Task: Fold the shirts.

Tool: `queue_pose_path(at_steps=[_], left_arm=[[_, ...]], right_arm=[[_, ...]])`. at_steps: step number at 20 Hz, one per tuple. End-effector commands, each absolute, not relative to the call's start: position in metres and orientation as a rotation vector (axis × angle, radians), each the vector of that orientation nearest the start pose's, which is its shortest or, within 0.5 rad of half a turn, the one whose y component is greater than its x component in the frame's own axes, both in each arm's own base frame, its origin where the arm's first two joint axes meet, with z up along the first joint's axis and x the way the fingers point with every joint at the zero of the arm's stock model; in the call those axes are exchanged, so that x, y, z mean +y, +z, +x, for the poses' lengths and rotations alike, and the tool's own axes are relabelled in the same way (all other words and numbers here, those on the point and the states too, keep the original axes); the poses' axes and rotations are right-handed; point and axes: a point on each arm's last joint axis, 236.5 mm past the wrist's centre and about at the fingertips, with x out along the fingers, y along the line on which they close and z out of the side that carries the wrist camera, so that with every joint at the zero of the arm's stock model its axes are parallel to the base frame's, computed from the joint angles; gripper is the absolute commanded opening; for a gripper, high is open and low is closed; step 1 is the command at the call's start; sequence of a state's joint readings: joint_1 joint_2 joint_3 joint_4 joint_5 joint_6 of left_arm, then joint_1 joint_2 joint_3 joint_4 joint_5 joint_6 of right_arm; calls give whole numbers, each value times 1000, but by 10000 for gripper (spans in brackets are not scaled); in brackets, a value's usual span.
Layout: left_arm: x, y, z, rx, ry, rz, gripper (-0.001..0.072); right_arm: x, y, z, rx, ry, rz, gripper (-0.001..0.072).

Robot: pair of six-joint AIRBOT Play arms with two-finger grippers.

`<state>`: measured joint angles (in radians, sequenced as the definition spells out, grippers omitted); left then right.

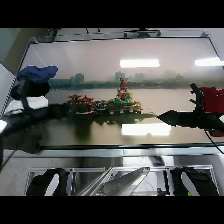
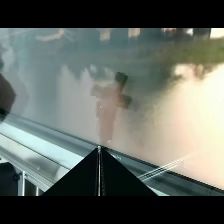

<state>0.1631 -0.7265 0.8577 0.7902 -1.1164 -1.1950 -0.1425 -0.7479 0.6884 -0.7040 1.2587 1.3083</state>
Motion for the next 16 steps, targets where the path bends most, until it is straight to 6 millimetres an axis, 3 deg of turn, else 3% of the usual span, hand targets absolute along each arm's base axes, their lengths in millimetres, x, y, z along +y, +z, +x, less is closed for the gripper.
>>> queue_pose_path(at_steps=[1,2,3,5,6,10,12,14,16], left_arm=[[22,195,392,597,-192,-270,592],[55,203,415,583,-150,-249,701],[89,207,440,574,-110,-244,709],[143,196,490,578,-66,-259,709],[164,182,517,584,-59,-263,710],[216,101,605,610,-55,-294,718],[237,52,627,598,11,-326,719],[262,4,637,558,141,-350,720],[269,-28,643,542,201,-329,718]], right_arm=[[137,77,264,1085,549,634,28],[137,76,264,1090,548,636,29],[137,75,264,1094,547,640,47],[137,72,265,1104,545,644,436],[137,71,265,1107,544,645,535],[136,69,266,1113,541,645,534],[135,69,269,1100,531,646,534],[131,70,277,1072,511,648,534],[129,71,283,1049,495,649,534]])
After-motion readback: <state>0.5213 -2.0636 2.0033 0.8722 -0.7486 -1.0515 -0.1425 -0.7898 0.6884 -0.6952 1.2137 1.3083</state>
